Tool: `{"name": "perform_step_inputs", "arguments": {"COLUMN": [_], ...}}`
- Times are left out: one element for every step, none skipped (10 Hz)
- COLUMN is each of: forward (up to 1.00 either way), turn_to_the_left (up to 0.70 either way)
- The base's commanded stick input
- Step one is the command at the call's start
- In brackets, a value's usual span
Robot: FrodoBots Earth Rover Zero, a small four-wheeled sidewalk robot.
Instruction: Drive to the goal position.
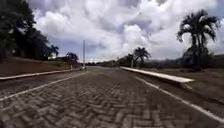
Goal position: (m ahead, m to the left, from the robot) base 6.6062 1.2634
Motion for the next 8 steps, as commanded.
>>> {"name": "perform_step_inputs", "arguments": {"forward": [1.0, 1.0, 1.0, 1.0, 1.0, 1.0, 1.0, 1.0], "turn_to_the_left": [0.0, 0.0, 0.0, 0.0, 0.0, 0.0, 0.0, 0.0]}}
